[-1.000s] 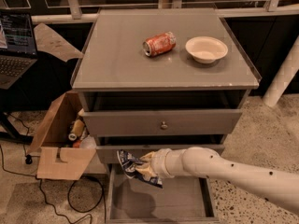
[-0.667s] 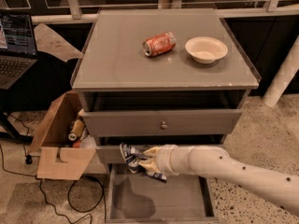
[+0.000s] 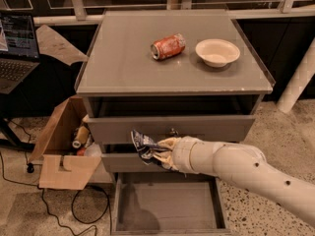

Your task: Pick blue chip bag from bottom drawer and place on counter

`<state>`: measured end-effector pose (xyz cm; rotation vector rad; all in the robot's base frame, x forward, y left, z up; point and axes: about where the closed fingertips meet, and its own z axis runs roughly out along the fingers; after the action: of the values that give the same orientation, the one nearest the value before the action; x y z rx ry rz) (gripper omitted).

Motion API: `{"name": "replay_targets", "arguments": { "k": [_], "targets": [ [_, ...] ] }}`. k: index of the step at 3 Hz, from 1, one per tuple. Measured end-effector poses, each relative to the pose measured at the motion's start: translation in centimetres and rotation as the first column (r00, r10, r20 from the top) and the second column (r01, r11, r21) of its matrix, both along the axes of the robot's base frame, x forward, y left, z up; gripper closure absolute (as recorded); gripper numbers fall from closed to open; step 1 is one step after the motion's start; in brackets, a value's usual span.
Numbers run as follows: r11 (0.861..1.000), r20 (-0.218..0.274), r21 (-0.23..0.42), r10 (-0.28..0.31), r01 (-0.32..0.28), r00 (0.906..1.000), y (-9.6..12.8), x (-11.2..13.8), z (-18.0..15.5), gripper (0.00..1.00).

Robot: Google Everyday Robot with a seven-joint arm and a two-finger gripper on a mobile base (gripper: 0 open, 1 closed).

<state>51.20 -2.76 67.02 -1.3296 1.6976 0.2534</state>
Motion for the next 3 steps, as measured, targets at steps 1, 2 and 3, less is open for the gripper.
{"name": "replay_targets", "arguments": {
  "k": [1, 2, 3],
  "targets": [
    [0.999, 0.066, -0.036, 0.018, -0.016, 0.9977, 0.2, 0.3, 4.0, 1.0],
    [0.997, 0.131, -0.066, 0.036, -0.028, 0.9907, 0.7, 0.4, 7.9, 1.0],
    [0.997, 0.131, -0.066, 0.036, -0.028, 0.9907, 0.7, 0.4, 7.9, 1.0]
  ]
}}
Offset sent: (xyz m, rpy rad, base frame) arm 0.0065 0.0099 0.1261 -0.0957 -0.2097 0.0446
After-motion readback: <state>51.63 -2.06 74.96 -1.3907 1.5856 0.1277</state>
